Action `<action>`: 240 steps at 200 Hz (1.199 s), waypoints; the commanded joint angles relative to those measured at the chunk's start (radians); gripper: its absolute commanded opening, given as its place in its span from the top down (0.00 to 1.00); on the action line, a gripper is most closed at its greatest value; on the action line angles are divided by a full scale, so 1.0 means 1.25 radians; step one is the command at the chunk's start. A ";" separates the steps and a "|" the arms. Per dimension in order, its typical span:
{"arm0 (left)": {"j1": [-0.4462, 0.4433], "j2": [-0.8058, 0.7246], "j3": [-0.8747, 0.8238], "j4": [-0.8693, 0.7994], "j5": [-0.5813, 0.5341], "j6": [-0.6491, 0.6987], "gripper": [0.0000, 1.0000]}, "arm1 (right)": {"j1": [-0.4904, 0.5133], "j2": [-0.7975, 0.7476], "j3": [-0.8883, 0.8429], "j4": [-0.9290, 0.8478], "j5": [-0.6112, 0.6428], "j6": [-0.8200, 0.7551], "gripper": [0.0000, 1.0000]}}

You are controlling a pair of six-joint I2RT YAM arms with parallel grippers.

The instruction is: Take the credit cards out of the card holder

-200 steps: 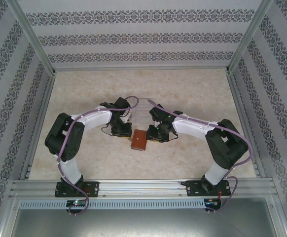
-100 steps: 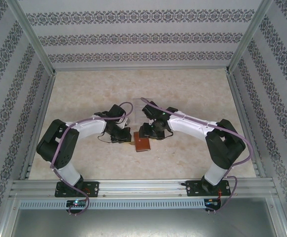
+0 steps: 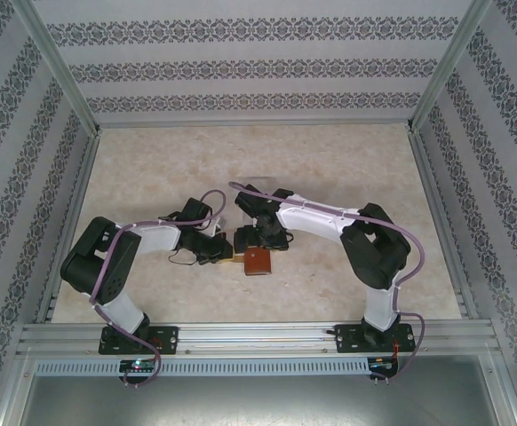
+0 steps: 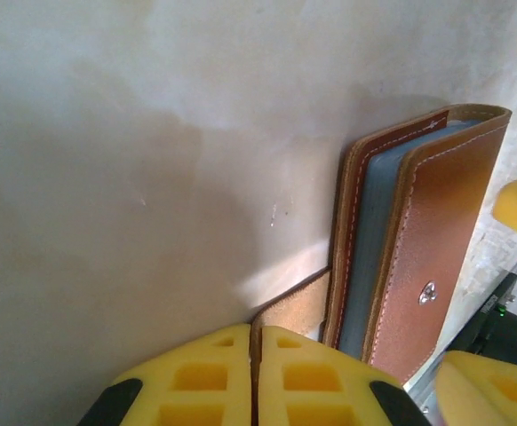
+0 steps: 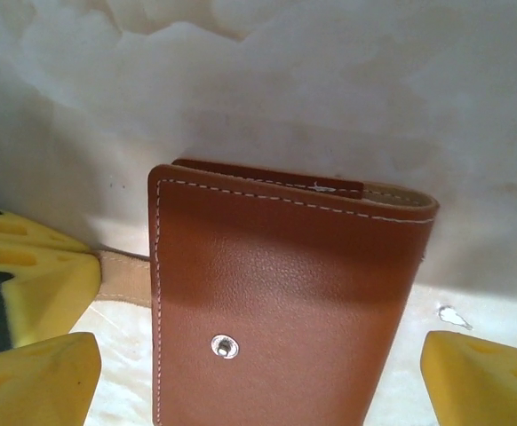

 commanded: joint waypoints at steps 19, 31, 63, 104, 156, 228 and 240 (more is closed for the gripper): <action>0.019 0.015 -0.021 0.067 0.028 -0.006 0.94 | 0.013 0.041 0.033 -0.058 0.033 0.005 0.06; 0.021 0.016 -0.022 0.070 0.034 -0.006 0.94 | 0.012 0.050 0.034 -0.057 0.033 0.010 0.06; 0.029 0.023 -0.025 0.077 0.048 -0.004 0.94 | 0.017 0.071 0.039 -0.054 0.031 0.022 0.06; 0.033 0.027 -0.026 0.070 0.054 0.004 0.94 | 0.023 0.079 0.038 -0.054 0.038 0.042 0.06; 0.039 0.029 -0.022 0.061 0.056 0.011 0.94 | 0.025 0.062 0.042 -0.083 0.067 0.058 0.07; 0.042 0.030 -0.026 0.053 0.049 0.009 0.94 | 0.025 0.005 0.037 -0.123 0.095 0.057 0.07; 0.042 0.031 -0.025 0.048 0.049 0.010 0.94 | 0.025 0.003 0.037 -0.125 0.096 0.055 0.07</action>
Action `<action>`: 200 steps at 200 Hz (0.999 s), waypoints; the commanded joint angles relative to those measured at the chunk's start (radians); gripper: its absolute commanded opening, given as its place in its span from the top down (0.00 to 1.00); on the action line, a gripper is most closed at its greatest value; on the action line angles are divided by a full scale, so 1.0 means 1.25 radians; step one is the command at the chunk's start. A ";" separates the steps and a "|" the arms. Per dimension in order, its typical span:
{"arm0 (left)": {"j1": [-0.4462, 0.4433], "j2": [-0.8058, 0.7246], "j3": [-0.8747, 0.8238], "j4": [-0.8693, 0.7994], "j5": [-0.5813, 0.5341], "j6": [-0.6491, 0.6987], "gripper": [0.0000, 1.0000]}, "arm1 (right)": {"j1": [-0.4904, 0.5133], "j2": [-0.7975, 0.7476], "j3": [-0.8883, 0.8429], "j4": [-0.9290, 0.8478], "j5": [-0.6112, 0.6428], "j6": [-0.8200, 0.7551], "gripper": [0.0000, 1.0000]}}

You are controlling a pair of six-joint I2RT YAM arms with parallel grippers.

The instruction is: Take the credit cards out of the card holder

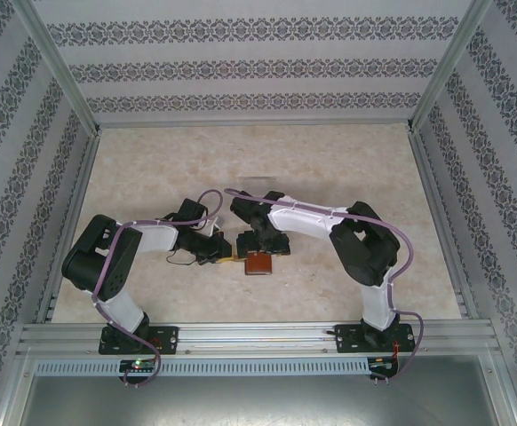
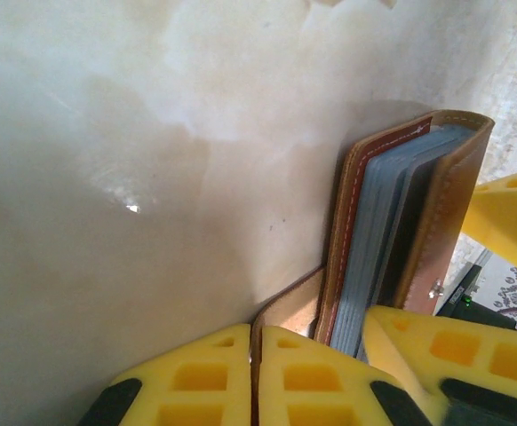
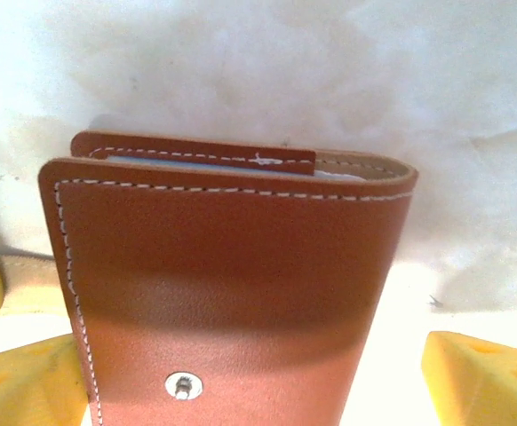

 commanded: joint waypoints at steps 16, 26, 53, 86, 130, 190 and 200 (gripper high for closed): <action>0.014 0.012 -0.004 -0.004 -0.014 0.017 0.94 | 0.005 -0.041 0.009 -0.051 0.041 0.011 0.07; 0.013 0.010 -0.004 -0.007 -0.016 0.017 0.94 | 0.005 -0.045 0.008 -0.051 0.042 0.012 0.07; 0.013 0.007 -0.001 -0.014 -0.020 0.017 0.94 | 0.005 -0.055 0.006 -0.054 0.045 0.009 0.08; 0.014 0.005 0.015 -0.046 -0.033 0.029 0.94 | 0.004 -0.072 0.000 -0.062 0.053 0.005 0.09; 0.013 0.003 0.035 -0.072 -0.044 0.032 0.94 | -0.013 -0.111 -0.027 -0.063 0.058 -0.002 0.15; 0.014 -0.024 0.069 -0.149 -0.080 0.048 0.91 | -0.054 -0.176 -0.098 -0.026 0.052 -0.020 0.42; 0.014 -0.029 0.074 -0.161 -0.087 0.047 0.90 | -0.061 -0.184 -0.114 -0.015 0.049 -0.022 0.47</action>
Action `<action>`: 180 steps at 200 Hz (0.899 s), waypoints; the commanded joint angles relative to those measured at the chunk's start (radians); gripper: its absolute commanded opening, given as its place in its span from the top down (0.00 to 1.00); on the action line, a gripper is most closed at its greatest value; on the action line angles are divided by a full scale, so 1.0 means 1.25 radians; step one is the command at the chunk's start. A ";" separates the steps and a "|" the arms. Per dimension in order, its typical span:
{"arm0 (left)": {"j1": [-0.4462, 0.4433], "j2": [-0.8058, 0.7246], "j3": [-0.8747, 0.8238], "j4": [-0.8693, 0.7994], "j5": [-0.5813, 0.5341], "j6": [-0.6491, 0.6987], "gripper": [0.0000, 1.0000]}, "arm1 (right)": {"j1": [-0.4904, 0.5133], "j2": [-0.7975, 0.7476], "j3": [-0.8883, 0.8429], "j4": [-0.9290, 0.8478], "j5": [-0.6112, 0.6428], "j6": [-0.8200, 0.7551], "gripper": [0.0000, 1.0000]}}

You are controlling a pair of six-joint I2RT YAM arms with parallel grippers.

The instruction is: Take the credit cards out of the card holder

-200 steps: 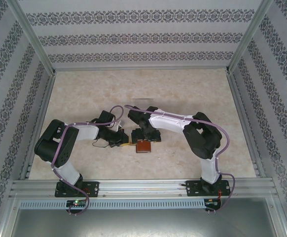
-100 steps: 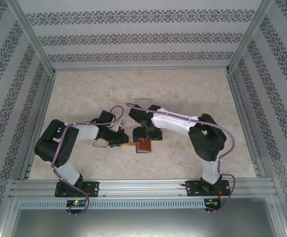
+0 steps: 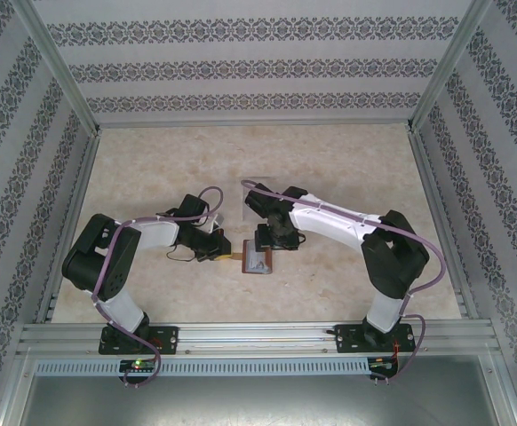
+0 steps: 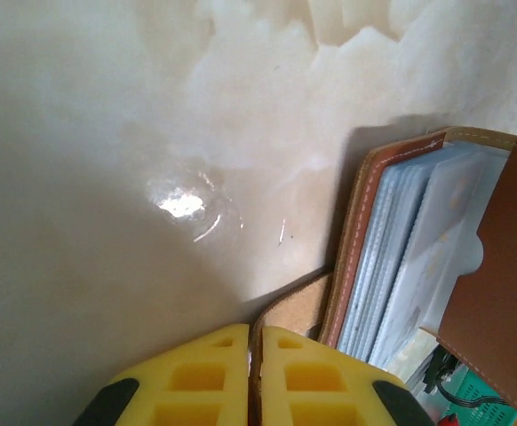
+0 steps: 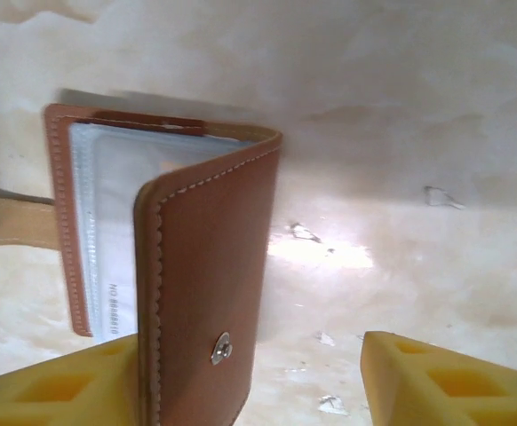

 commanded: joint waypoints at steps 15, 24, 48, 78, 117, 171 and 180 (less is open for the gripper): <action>0.013 -0.033 0.034 -0.090 -0.047 0.022 0.88 | -0.029 -0.046 -0.059 0.029 0.000 -0.017 0.55; 0.013 -0.039 0.042 -0.102 -0.052 0.019 0.87 | -0.035 -0.052 -0.072 0.046 -0.013 -0.022 0.61; 0.014 -0.064 0.069 -0.142 -0.073 0.017 0.80 | -0.045 -0.065 -0.096 0.082 -0.042 -0.032 0.74; 0.011 -0.110 0.128 -0.228 -0.115 0.013 0.66 | -0.050 -0.080 -0.112 0.102 -0.056 -0.037 0.85; -0.025 -0.143 0.217 -0.294 -0.117 -0.013 0.66 | -0.054 -0.114 -0.144 0.137 -0.068 -0.026 0.89; -0.122 -0.075 0.278 -0.257 -0.116 -0.075 0.63 | -0.063 -0.139 -0.184 0.182 -0.086 -0.008 0.87; -0.133 -0.056 0.279 -0.243 -0.113 -0.085 0.62 | -0.063 -0.140 -0.188 0.186 -0.089 -0.007 0.87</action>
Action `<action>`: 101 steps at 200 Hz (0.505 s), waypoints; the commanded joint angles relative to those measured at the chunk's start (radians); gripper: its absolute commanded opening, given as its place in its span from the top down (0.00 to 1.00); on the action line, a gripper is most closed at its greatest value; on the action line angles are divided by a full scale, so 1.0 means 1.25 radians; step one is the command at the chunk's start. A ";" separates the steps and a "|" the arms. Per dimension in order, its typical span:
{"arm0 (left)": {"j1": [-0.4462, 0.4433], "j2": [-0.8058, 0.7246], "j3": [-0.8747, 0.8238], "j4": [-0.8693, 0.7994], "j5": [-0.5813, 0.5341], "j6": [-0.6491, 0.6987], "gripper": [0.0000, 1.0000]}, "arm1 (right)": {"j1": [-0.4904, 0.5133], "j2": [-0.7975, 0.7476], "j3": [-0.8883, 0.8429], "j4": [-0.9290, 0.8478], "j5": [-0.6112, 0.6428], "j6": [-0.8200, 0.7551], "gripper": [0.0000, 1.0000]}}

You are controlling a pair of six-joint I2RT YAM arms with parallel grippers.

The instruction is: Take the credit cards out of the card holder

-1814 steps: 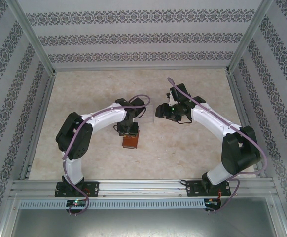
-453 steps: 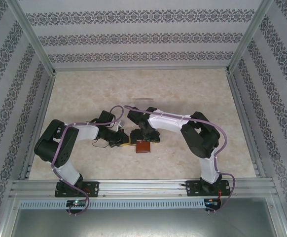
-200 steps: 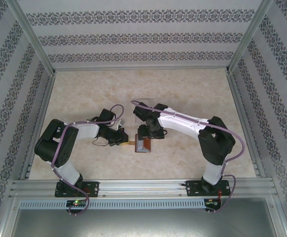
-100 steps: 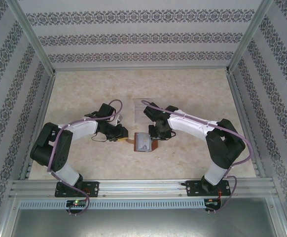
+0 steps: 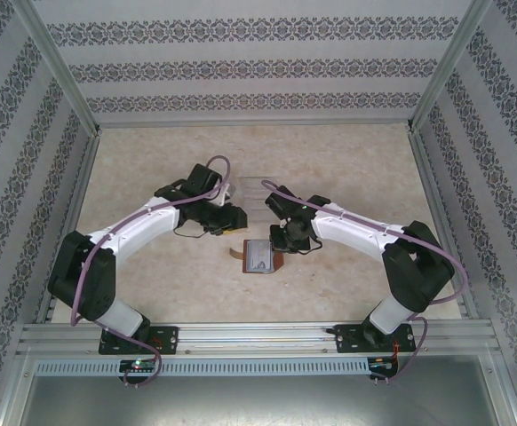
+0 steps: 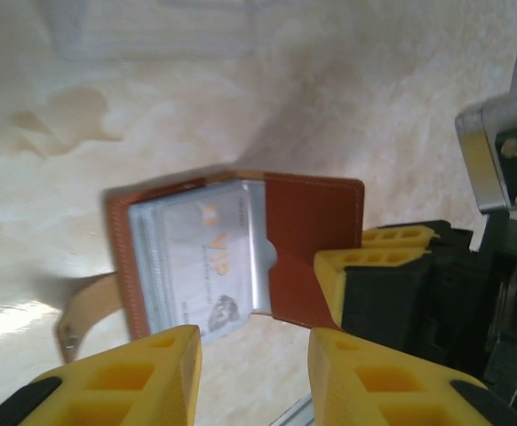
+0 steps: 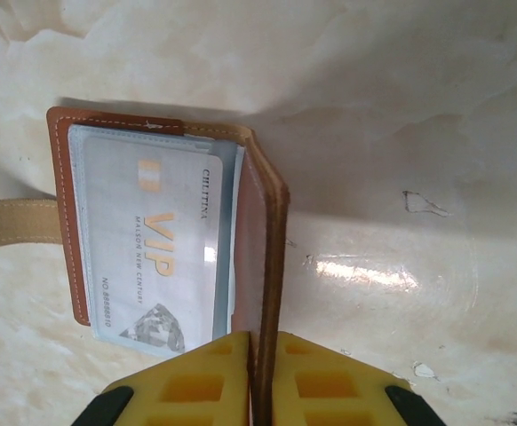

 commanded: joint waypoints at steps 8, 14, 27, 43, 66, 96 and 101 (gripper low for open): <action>-0.041 0.064 0.014 0.015 -0.008 -0.053 0.62 | -0.007 -0.024 -0.021 0.030 -0.017 0.013 0.87; -0.048 0.077 0.016 0.018 -0.012 -0.054 0.62 | -0.006 -0.024 -0.022 0.031 -0.017 0.015 0.87; -0.059 0.100 0.017 0.018 -0.030 -0.055 0.61 | -0.008 -0.027 -0.026 0.033 -0.017 0.015 0.87; -0.067 0.124 0.017 0.004 -0.064 -0.049 0.61 | -0.011 -0.030 -0.027 0.034 -0.017 0.015 0.88; -0.070 0.153 0.011 -0.004 -0.083 -0.045 0.59 | -0.013 -0.031 -0.028 0.038 -0.013 0.018 0.87; -0.070 0.174 -0.009 0.027 -0.078 -0.051 0.55 | -0.014 -0.031 -0.030 0.045 -0.018 0.026 0.87; -0.071 0.178 -0.011 0.031 -0.075 -0.051 0.55 | -0.014 -0.031 -0.031 0.046 -0.018 0.028 0.87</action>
